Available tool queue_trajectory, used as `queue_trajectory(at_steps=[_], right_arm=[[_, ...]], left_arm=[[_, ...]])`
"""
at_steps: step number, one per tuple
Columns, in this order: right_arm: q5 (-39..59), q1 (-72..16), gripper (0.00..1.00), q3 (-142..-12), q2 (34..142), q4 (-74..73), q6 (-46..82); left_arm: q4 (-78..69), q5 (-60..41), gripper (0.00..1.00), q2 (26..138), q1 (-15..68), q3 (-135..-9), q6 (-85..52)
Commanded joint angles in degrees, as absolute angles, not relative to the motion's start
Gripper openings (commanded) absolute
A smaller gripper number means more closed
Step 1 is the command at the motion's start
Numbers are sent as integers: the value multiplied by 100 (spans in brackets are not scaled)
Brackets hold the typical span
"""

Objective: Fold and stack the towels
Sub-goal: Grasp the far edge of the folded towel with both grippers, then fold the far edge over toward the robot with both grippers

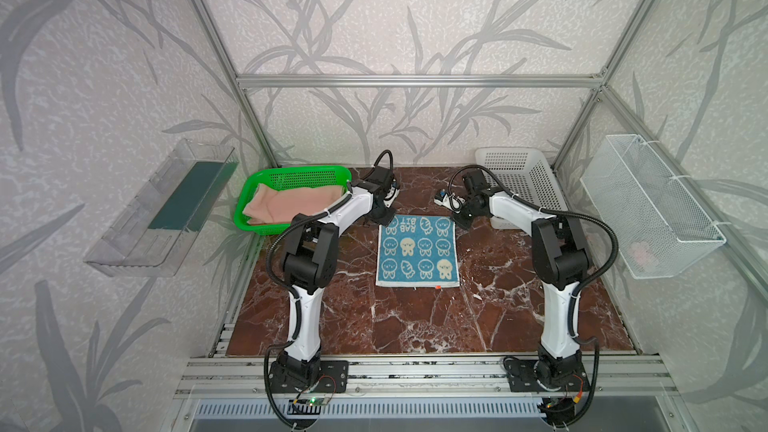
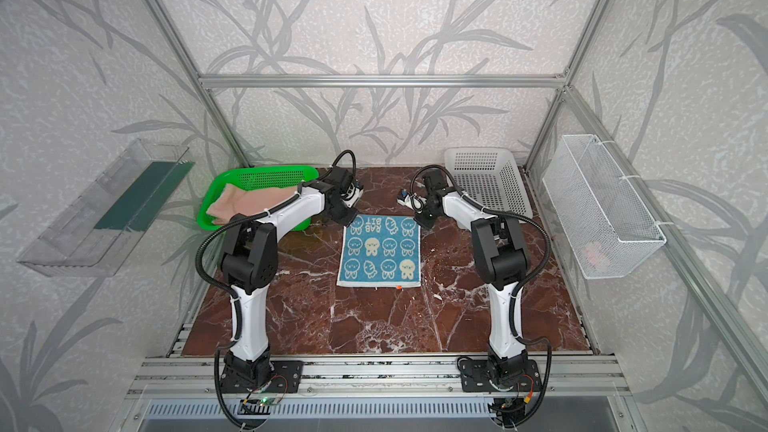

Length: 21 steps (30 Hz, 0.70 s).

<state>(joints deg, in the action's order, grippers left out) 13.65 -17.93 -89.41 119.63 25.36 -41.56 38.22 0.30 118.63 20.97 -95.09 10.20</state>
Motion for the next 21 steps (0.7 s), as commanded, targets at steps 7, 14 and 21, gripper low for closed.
queue_trajectory(at_steps=[7, 14, 21], right_arm=[[1431, -1731, 0, -8725, 11503, 1653, -3936], [1616, -1731, 0, -8011, 11086, 1309, -4072], [1773, -1731, 0, -7465, 10678, 1032, -4129]], left_arm=[[3133, 709, 0, 11423, 2074, -9167, 1388], [2683, 708, 0, 10851, 2090, -8439, 1310], [2644, 597, 0, 10432, 2162, -7928, 1207]])
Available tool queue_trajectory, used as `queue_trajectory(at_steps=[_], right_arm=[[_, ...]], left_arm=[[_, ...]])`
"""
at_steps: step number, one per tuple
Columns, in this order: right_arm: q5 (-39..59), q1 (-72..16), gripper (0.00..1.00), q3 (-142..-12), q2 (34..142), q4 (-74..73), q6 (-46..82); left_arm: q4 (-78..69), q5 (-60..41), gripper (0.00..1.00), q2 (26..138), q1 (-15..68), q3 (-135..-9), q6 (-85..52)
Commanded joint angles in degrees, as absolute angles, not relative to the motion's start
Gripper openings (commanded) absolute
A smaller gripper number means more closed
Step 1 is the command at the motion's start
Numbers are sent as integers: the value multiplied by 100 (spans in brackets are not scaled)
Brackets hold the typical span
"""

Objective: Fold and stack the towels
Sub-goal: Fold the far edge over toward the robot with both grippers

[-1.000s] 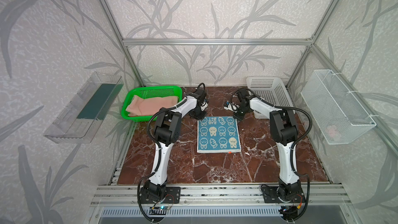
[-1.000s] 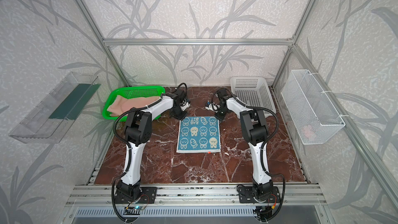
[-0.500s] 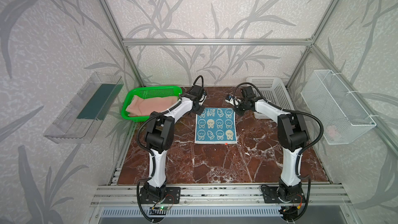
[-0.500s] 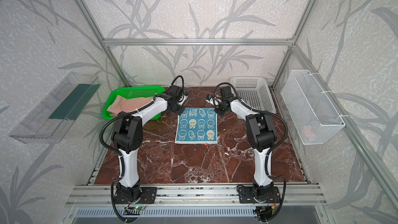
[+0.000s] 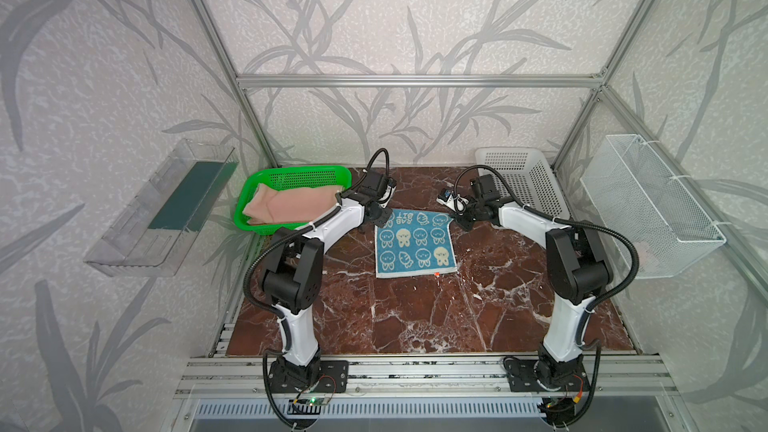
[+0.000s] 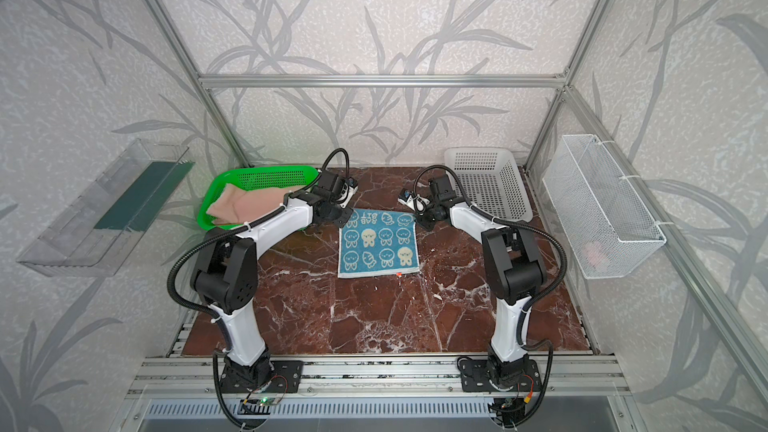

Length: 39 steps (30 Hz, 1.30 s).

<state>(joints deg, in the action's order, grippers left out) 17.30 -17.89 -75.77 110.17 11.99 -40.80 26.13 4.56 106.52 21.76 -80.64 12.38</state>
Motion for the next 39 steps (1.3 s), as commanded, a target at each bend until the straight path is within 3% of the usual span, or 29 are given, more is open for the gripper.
queue_trajectory(at_steps=[1, 10, 28, 39], right_arm=[[1835, -1736, 0, -7405, 10620, 1029, -4143], [2223, -1734, 0, -6774, 10120, 890, -4227], [2734, -1757, 0, -6259, 9383, 2207, -3943], [2714, -1986, 0, -5735, 8989, 2512, -3697]], left_arm=[[2661, 622, 0, 10386, 2179, -7878, 1181], [2846, 751, 0, 9946, 2393, -7390, 917], [3098, 858, 0, 9242, 2821, -6512, 220], [3296, 1217, 0, 9416, 3183, -6372, -121]])
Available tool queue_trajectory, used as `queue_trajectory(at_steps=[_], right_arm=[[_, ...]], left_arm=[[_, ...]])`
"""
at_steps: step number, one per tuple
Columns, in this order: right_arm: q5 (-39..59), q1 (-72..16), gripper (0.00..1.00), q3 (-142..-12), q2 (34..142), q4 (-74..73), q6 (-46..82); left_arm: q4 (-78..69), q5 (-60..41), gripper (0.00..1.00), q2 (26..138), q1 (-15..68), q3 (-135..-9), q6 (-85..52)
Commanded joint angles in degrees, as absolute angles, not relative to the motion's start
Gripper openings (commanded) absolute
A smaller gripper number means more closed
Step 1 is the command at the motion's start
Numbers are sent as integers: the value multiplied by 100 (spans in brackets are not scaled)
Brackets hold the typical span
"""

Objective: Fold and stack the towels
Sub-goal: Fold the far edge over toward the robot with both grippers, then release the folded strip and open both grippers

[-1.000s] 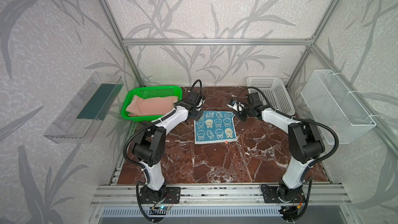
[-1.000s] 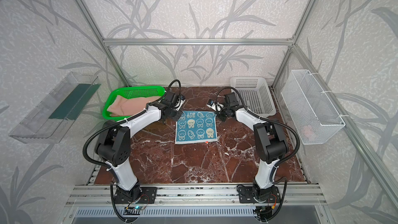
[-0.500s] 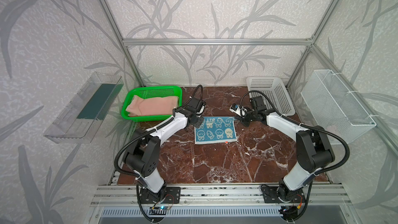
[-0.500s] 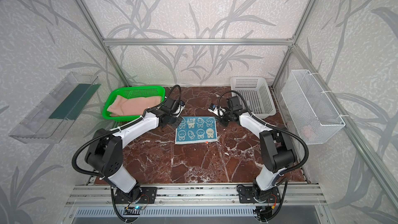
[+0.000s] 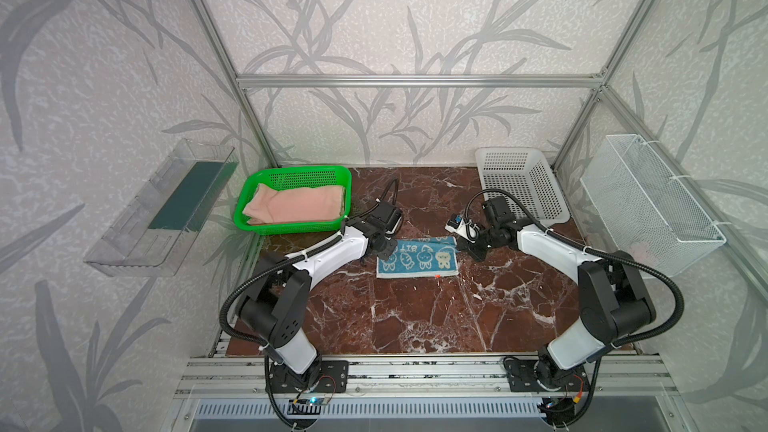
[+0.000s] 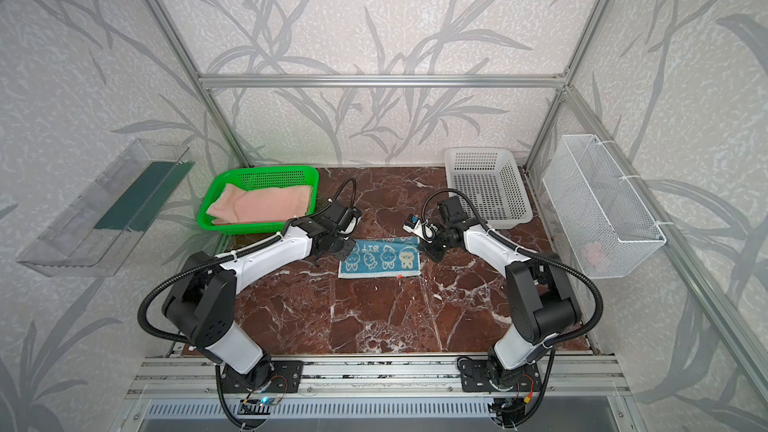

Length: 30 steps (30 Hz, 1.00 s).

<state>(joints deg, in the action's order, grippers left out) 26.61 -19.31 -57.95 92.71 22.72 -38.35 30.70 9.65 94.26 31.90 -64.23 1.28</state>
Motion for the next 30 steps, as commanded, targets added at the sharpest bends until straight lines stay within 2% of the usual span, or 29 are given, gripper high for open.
queue_trajectory(at_steps=[1, 13, 27, 30], right_arm=[[2670, -2016, 0, -5701, 8966, 2530, -3668], [2374, -2313, 0, -5493, 8832, 2981, -3499], [1908, -2673, 0, -5774, 9481, 3455, -3386], [1846, -2711, 2, -5772, 9558, 3359, -3327]], left_arm=[[3303, 1230, 0, 9403, 3192, -6367, -155], [3374, 1188, 0, 9331, 3322, -6235, -331], [3377, 918, 0, 9517, 3460, -6109, -495], [3393, 773, 0, 9528, 3474, -6100, -500]])
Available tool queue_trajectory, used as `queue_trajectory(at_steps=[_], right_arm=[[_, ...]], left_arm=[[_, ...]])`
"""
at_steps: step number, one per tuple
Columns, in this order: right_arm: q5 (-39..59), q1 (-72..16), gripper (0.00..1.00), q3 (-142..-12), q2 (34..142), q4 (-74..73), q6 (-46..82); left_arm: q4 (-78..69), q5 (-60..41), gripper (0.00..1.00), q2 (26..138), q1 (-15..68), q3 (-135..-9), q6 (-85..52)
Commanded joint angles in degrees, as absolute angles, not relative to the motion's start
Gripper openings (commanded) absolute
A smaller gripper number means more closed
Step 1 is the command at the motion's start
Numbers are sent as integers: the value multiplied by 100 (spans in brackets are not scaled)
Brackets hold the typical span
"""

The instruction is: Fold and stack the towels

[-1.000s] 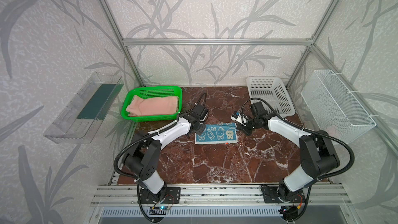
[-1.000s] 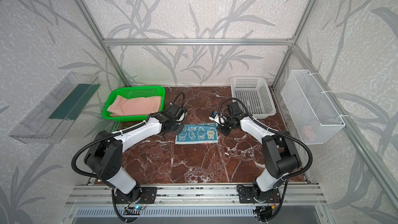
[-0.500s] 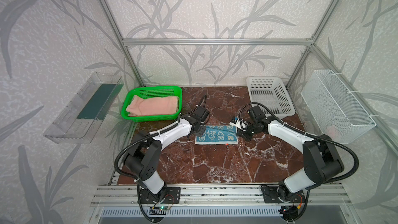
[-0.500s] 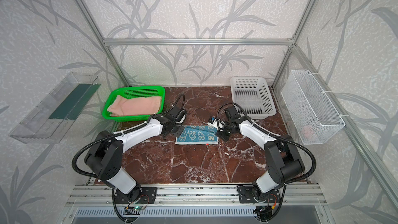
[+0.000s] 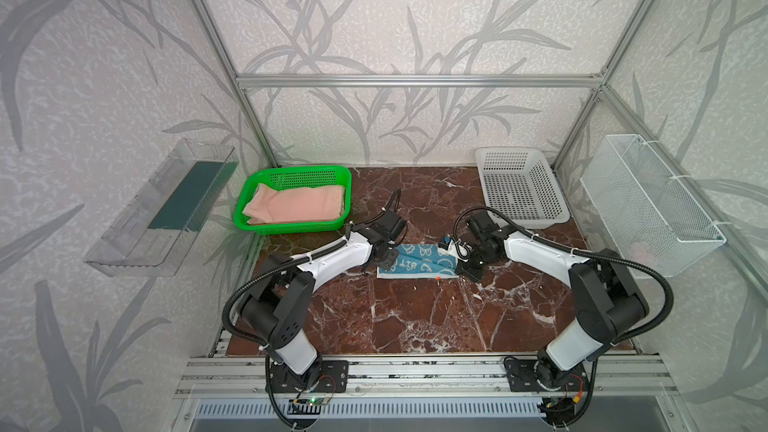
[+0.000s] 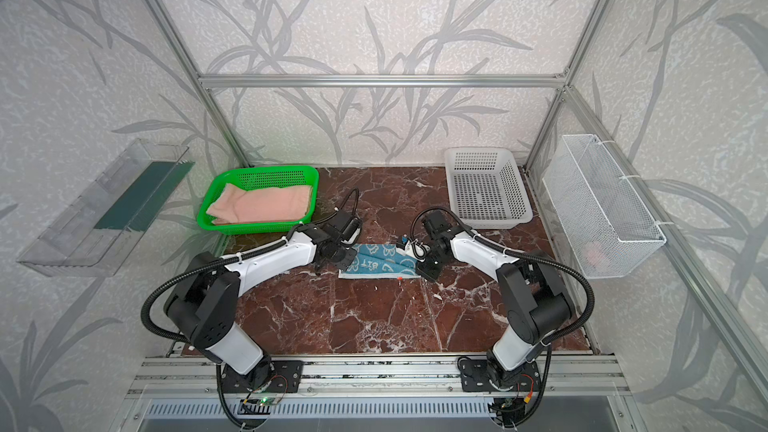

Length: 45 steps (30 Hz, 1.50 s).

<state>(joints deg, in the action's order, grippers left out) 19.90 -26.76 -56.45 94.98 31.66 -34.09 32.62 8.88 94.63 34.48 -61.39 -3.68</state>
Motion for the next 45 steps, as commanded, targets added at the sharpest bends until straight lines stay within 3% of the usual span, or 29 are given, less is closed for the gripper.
queue_trajectory(at_steps=[1, 5, 12, 19, 22, 23, 24, 25, 32, 37, 45], right_arm=[[1829, -2723, 5, -5765, 9578, 3341, -3315], [1773, -2739, 13, -5765, 9611, 3309, -3296], [1712, -2769, 32, -5666, 9436, 3240, -3297], [1738, -2782, 43, -5080, 8475, 2462, -3261], [1802, -2786, 46, -4759, 7984, 2036, -3211], [1844, -2782, 47, -4664, 7832, 1895, -3155], [1864, -2786, 47, -4587, 7708, 1740, -3075], [1865, -2782, 48, -4514, 7583, 1572, -2916], [1909, -2812, 48, -5000, 7482, 1648, -1379], [1858, -2924, 48, -5499, 8116, 1834, -47], [1726, -3370, 45, -5688, 9250, 1537, 834]], left_arm=[[3389, 716, 0, 9523, 3485, -6091, -492], [3424, 596, 3, 9407, 3515, -6022, -482], [3827, 660, 24, 9244, 3524, -6016, -877], [3991, 963, 30, 8735, 3533, -5818, -1265], [3788, 1128, 46, 8291, 3542, -5576, -1417], [3659, 1191, 57, 8095, 3542, -5466, -1519], [3508, 1224, 71, 7934, 3542, -5358, -1619], [3299, 1235, 98, 7756, 3544, -5216, -1737], [2173, 524, 99, 7303, 3388, -4535, -2584], [2041, 216, 99, 7762, 3305, -4583, -2719], [2231, 29, 98, 8375, 3230, -4882, -2761]])
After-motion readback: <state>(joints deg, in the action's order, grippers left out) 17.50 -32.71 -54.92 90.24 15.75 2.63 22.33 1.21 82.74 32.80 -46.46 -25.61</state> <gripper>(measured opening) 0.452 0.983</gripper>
